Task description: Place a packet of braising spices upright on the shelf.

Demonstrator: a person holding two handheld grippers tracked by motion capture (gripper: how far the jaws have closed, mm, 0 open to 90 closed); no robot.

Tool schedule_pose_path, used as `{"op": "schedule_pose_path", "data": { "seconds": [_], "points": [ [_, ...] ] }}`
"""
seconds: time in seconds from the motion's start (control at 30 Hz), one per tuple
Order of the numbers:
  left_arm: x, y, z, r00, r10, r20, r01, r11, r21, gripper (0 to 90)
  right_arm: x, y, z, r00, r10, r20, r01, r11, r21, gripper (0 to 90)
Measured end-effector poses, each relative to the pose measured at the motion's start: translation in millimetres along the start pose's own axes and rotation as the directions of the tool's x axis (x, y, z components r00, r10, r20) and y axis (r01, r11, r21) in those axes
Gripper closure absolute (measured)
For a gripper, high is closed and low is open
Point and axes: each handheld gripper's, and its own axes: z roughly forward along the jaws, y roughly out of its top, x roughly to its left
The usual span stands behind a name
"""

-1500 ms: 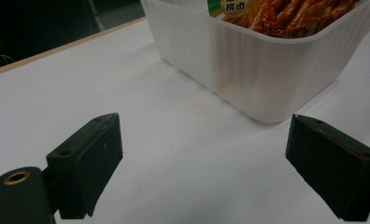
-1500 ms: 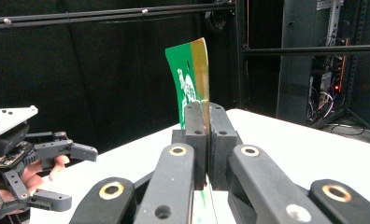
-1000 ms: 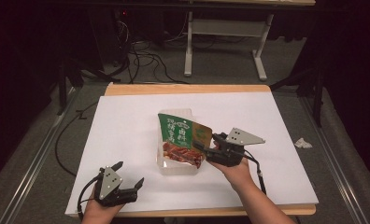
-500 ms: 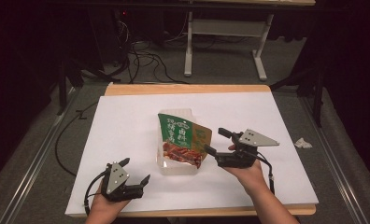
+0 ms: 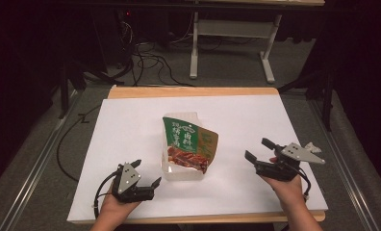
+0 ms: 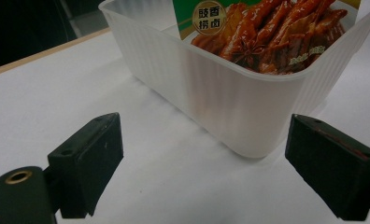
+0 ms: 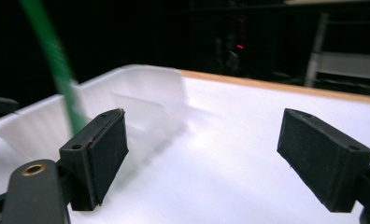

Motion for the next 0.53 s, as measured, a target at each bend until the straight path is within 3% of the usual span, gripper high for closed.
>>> {"op": "schedule_pose_path", "data": {
  "seconds": [0.1, 0.23, 0.33, 0.53],
  "points": [
    [-1.0, -0.1, 1.3, 1.0, 0.002, 0.004, -0.002, 1.0, 0.004, 11.8, -16.4, -10.3, -17.5, 0.9975, 0.015, 0.069, -0.017, 1.0, 0.018, 16.9],
    [-0.9, -0.7, 1.6, 1.0, 0.0, 0.003, 0.0, 1.0, 0.005, 11.9, -33.4, -19.8, -34.3, 0.9907, 0.046, 0.128, -0.048, 0.999, 0.015, 17.7],
    [0.5, -1.5, 4.3, 0.9999, -0.016, -0.003, 0.016, 0.9998, 0.014, 11.9, -39.8, -20.6, -34.0, 0.9876, 0.084, 0.133, -0.085, 0.996, 0.003, 17.8],
    [-2.7, -1.8, 0.4, 0.9998, -0.011, -0.014, 0.011, 0.9999, 0.012, 12.0, -38.3, -21.6, -27.4, 0.9906, 0.075, 0.115, -0.078, 0.997, 0.017, 19.0]
  ]
}}
